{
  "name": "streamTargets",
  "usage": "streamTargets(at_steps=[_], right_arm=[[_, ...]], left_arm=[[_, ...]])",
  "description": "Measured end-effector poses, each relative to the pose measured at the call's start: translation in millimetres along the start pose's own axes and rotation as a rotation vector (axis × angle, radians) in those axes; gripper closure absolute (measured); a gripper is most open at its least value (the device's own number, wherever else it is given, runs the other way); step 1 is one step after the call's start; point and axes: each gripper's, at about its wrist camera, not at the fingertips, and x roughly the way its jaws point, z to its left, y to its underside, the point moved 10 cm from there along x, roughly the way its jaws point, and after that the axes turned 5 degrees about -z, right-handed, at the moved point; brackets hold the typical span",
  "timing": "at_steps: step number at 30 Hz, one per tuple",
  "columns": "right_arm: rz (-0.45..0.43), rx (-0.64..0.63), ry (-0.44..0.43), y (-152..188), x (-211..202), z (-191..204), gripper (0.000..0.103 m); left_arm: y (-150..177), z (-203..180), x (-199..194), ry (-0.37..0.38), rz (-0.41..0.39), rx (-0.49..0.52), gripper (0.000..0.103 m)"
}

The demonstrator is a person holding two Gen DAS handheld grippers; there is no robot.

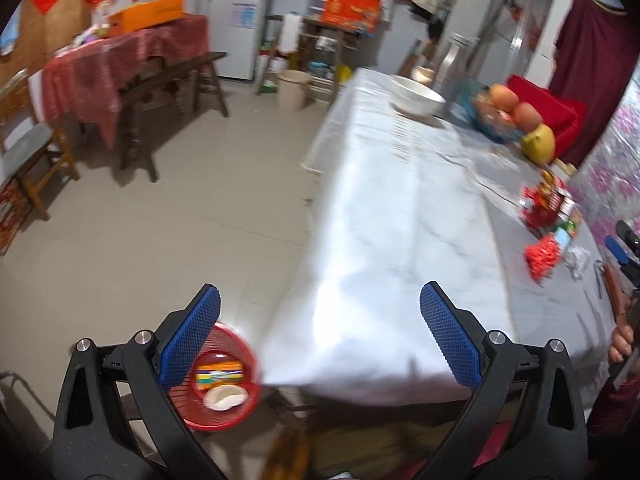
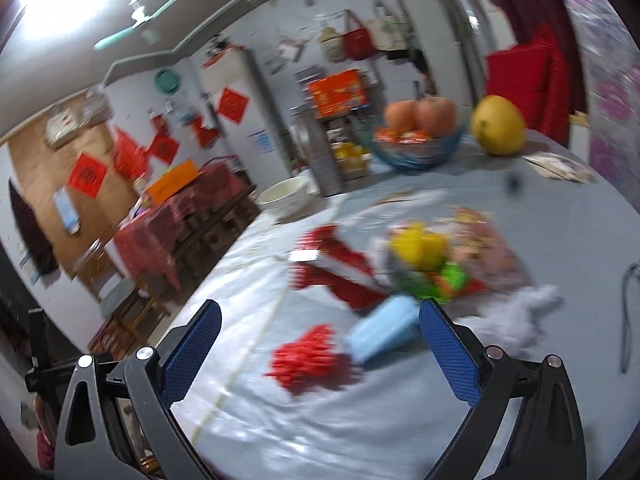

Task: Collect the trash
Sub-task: 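Move the left tool to the red foam net while the right tool approaches the plastic bag, then grasp the red foam net with the left tool while the right tool grasps the white plastic bag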

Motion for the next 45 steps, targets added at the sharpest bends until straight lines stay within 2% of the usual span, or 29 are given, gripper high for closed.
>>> streamTargets(at_steps=[10,14,24,29,33,36,38,40,45], right_arm=[[-0.021,0.104,0.097,8.2,-14.1,-85.9,0.006],[-0.02,0.106,0.147,10.3,-17.0,-105.2,0.006],[-0.012,0.128,0.278,19.0,-18.0,-156.7,0.006],[0.007,0.125,0.289,25.3,-11.9,-164.6,0.006],[0.035,0.174,0.238,31.1,-5.6,-168.2,0.006],[0.047,0.198,0.206,33.3,-2.9,-168.9,0.006],[0.063,0.212,0.181,35.1,0.2,-167.8,0.006],[0.08,0.233,0.154,37.5,3.8,-168.1,0.006],[0.071,0.248,0.142,37.3,3.4,-168.2,0.006]], left_arm=[[6.1,-111.7,46.5,0.097,0.064,0.159,0.007],[9.6,-156.1,64.8,0.145,0.087,0.219,0.007],[23.0,-254.0,102.7,0.213,0.094,0.46,0.007],[28.3,-285.9,123.1,0.243,0.116,0.515,0.007],[28.4,-295.5,132.5,0.246,0.116,0.515,0.007],[27.8,-299.9,135.8,0.241,0.103,0.512,0.017],[27.6,-303.3,135.5,0.261,0.103,0.508,0.037],[28.8,-304.3,135.9,0.274,0.111,0.497,0.048],[22.3,-293.7,125.5,0.266,0.072,0.453,0.052]])
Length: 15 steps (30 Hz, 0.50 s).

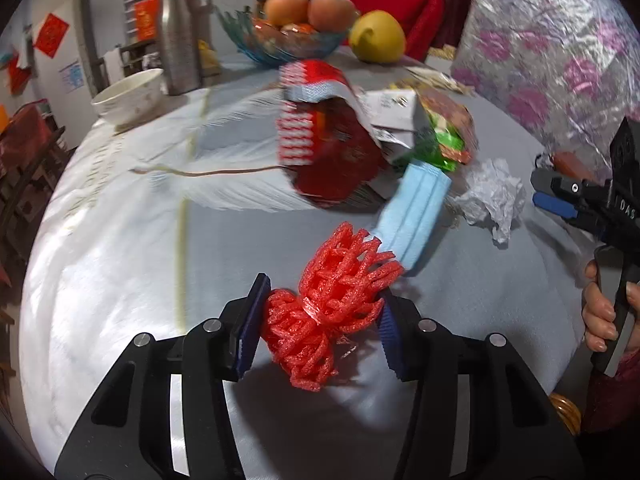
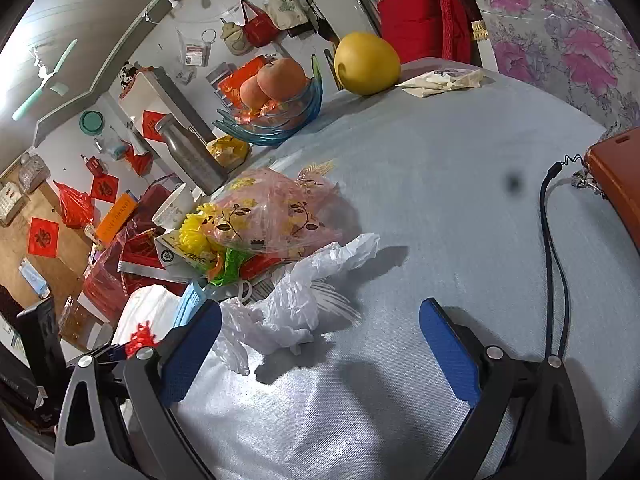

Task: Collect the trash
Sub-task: 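Grasp the red foam net with the left tool while the right tool grasps the white plastic bag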

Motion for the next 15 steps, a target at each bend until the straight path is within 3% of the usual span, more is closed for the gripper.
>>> streamTargets(at_steps=[5,10,15], right_arm=[[0.006,-0.012,-0.003,0.8,1.0,2.5,0.006],[0.0,-0.021,-0.001,0.5,0.5,4.4,0.006],[-0.029,-0.078,0.065,-1.0,-3.3,9.6,0.006]], left_arm=[[2.0,41.9,-28.6,-0.061,-0.055,-0.101,0.052],[16.2,81.9,-37.1,-0.102,-0.058,-0.206,0.052],[28.7,90.3,-31.7,-0.13,-0.041,-0.223,0.052]])
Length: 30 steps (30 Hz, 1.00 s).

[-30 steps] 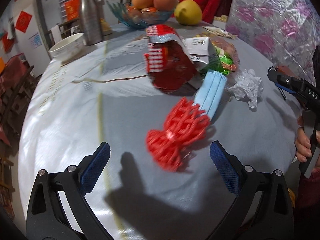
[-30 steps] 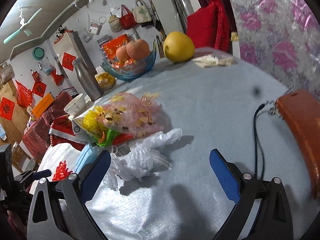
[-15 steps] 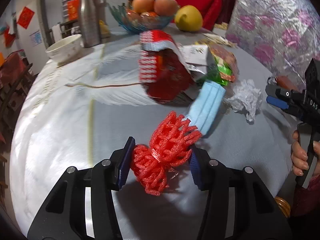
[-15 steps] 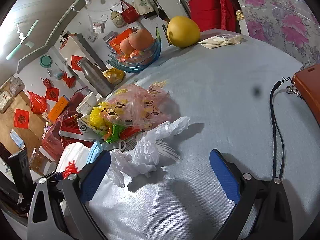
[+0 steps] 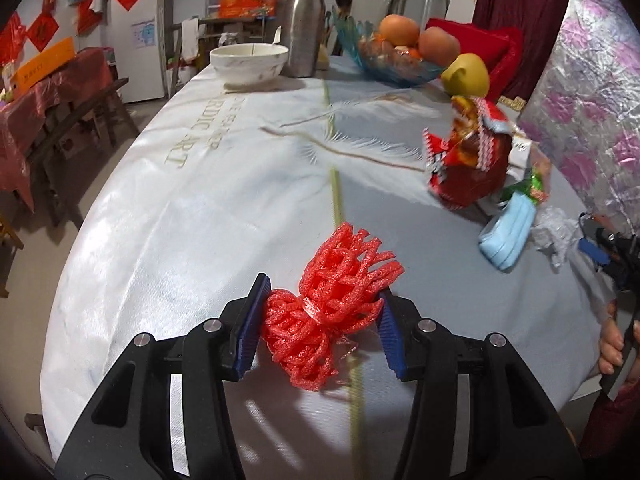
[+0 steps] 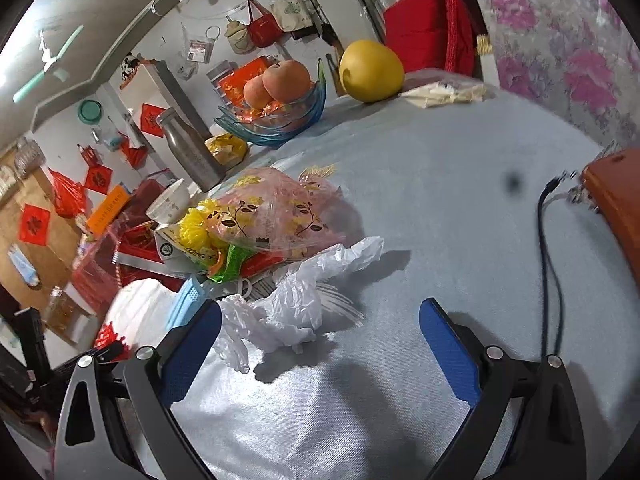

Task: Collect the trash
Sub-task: 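Grasp the red foam net with the left tool while the right tool grasps the white plastic bag, then carry the foam net with the left tool to the basket while the right tool carries the bag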

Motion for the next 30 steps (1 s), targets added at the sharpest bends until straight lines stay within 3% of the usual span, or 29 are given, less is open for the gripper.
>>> streamTargets(at_steps=[2,6,9,12,14,15,16,17,22,30], right_arm=[[-0.004,-0.044,0.021,1.3,-0.5,8.3,0.006],[0.024,-0.088,-0.022,9.6,6.4,30.8,0.006],[0.041,-0.159,0.016,11.6,14.3,41.9,0.006],[0.11,-0.153,0.033,17.1,26.1,39.9,0.006],[0.137,-0.132,0.011,19.3,30.5,38.1,0.021],[0.124,-0.125,0.003,17.7,27.8,38.0,0.034],[0.111,-0.12,-0.017,16.8,25.2,38.3,0.073],[0.102,-0.116,-0.018,16.6,23.7,37.1,0.081],[-0.036,-0.127,-0.052,-2.1,-6.0,44.8,0.084],[-0.177,-0.108,-0.132,-33.9,-59.8,56.5,0.084]], left_arm=[[0.8,-0.3,-0.2,-0.009,-0.008,0.009,0.052],[1.7,1.3,0.6,-0.021,-0.017,0.012,0.05],[2.1,0.4,0.6,-0.03,-0.022,0.021,0.05],[2.1,0.9,0.6,-0.028,-0.024,0.017,0.05],[1.7,1.2,0.3,-0.021,-0.024,0.008,0.052],[1.5,1.5,-0.1,-0.015,-0.024,0.003,0.052],[1.4,2.2,-1.1,-0.002,-0.023,-0.007,0.053],[1.2,2.2,-2.2,0.003,-0.023,-0.012,0.054],[-7.0,8.4,-19.8,0.004,-0.055,-0.029,0.054],[-25.7,20.9,-52.9,-0.01,-0.132,-0.051,0.054]])
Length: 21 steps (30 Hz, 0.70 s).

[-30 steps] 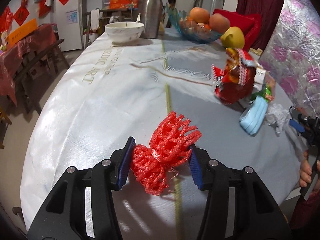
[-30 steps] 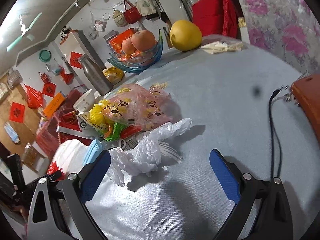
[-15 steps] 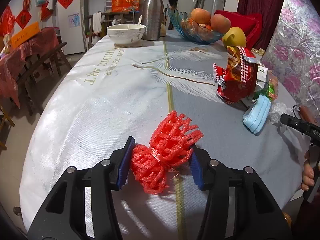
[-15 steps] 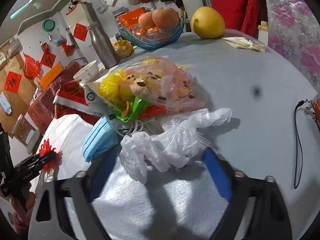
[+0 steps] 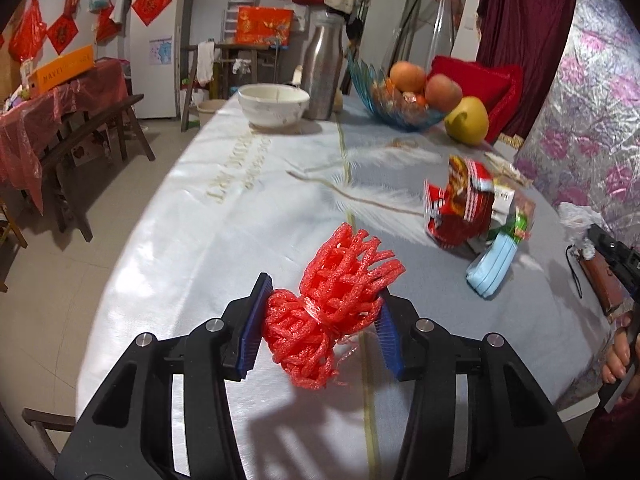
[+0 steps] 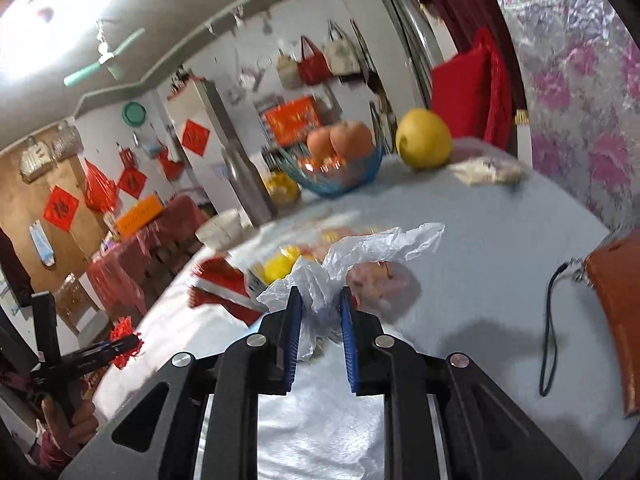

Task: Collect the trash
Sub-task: 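Carry the foam net with the left tool to the basket while the right tool carries the bag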

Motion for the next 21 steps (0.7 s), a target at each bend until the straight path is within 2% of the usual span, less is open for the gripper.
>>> streamTargets(at_steps=[9,21], right_arm=[[-0.055,-0.032,-0.056,-20.3,-24.9,26.5,0.083],[-0.08,-0.099,-0.118,-33.1,-44.1,76.9,0.083]], left_arm=[[-19.6,29.0,-46.1,-0.054,-0.086,-0.017,0.054],[-31.0,104.2,-128.1,-0.19,-0.163,-0.04,0.054]])
